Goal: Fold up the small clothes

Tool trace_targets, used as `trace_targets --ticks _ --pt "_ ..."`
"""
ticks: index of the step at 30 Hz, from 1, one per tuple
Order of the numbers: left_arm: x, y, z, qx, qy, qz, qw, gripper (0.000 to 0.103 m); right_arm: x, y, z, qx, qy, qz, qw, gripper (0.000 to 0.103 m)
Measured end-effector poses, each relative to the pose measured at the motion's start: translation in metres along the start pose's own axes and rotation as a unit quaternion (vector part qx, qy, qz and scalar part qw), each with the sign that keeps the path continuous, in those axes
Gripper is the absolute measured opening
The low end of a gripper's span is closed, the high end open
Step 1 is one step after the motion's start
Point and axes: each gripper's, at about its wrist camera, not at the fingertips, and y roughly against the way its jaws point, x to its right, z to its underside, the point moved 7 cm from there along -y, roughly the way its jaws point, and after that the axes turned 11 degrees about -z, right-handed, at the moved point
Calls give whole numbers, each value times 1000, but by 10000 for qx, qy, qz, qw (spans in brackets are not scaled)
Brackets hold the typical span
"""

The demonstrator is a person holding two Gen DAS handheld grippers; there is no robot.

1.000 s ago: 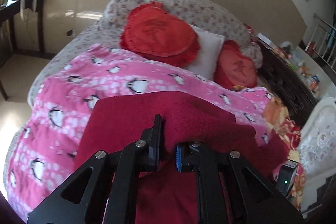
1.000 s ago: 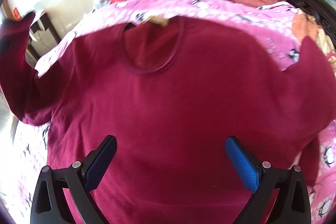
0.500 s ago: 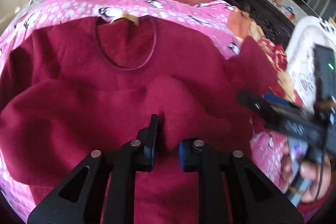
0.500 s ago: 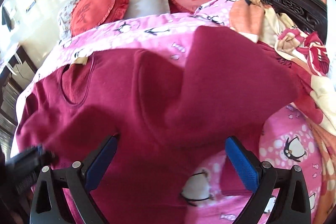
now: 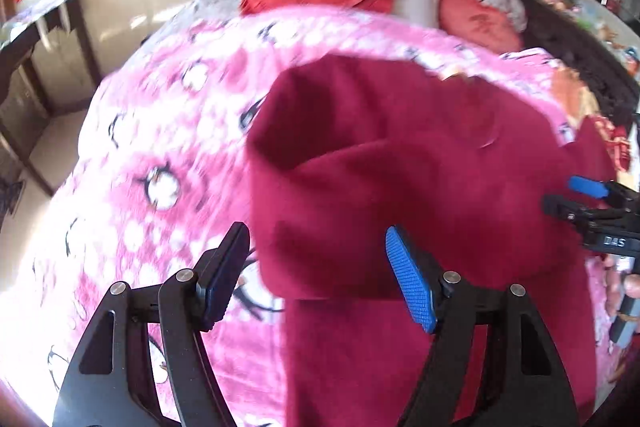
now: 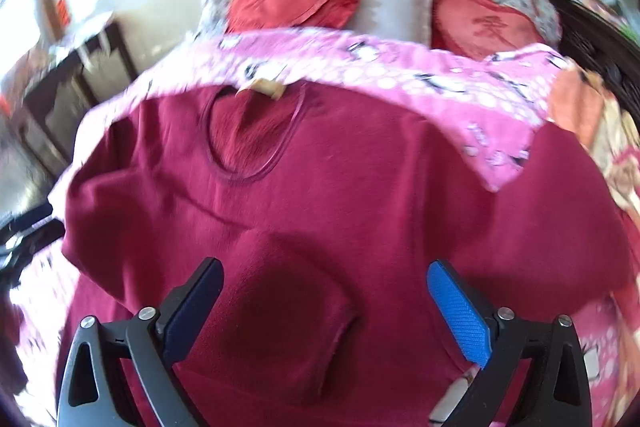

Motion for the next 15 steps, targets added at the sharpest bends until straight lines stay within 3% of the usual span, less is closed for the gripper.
trace_targets --ticks 4,6,8,9,10,12,13,15 --pt "-18 -29 16 -461 259 29 9986 71 -3 -30 6 -302 320 -81 9990 77" --pt "-19 -32 22 -509 337 59 9981 71 -9 -30 8 -160 673 -23 9976 69" --pt "-18 -30 25 -508 400 85 9979 71 -19 -27 9 -160 981 -33 9950 32" --pt "-18 -29 24 -489 434 86 9978 71 -22 -24 8 -143 1077 46 9941 27" --pt "-19 -24 21 -421 486 94 9979 71 -25 -20 7 -122 1132 13 9935 9" --pt "-22 -16 16 -265 582 142 9979 71 -26 -6 -3 57 1202 141 9926 5" --pt "-22 -12 14 -211 622 199 9976 71 -20 7 -11 272 1256 441 9907 0" --pt "-19 -9 12 -157 622 302 9975 71 0 31 -28 639 1067 803 9890 0"
